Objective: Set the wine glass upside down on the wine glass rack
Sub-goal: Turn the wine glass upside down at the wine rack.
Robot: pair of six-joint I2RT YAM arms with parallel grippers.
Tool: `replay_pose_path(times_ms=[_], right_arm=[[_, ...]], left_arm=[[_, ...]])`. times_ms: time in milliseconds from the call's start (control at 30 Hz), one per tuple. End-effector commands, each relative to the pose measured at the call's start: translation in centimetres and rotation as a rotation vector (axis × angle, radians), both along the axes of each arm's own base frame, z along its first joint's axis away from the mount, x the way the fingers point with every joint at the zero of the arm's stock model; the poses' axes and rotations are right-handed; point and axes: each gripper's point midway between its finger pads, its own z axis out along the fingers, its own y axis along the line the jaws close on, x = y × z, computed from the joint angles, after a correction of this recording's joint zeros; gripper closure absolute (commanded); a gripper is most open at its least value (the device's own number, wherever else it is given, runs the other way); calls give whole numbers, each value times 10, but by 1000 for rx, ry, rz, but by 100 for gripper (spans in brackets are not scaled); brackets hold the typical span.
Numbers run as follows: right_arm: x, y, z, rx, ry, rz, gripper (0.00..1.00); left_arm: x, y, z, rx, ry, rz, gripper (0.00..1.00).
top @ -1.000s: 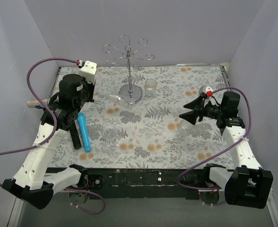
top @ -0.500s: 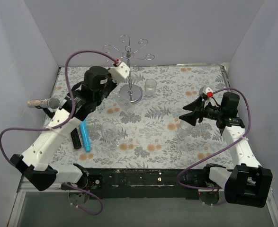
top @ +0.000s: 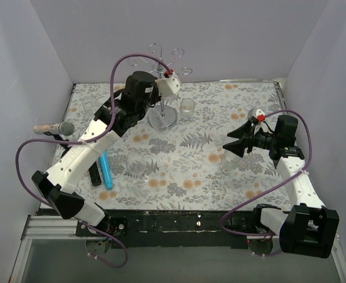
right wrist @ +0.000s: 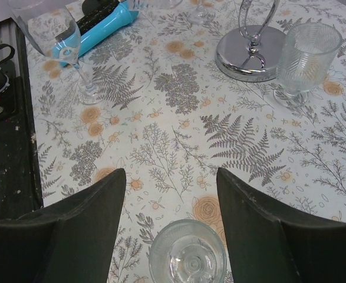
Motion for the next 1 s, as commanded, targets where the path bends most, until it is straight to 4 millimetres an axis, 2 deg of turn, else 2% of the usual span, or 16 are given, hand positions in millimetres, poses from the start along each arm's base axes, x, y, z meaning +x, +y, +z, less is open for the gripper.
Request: replay_pose_path(times_ms=[0,200,467,967], right_arm=[[-1,0,9,8,-37,22,29],[-1,0,9,5,-43,21,29],[-2,0,11,1,-52,23,29],[-4,0,11,2,-54,30,29]], left_arm=[[10,-5,31,15,-94,-15,100],[26,-19,38,16,-133,-40,100],[43,-33,35,26,-137,-48,100],[71,-21,29,34,-153,12,100]])
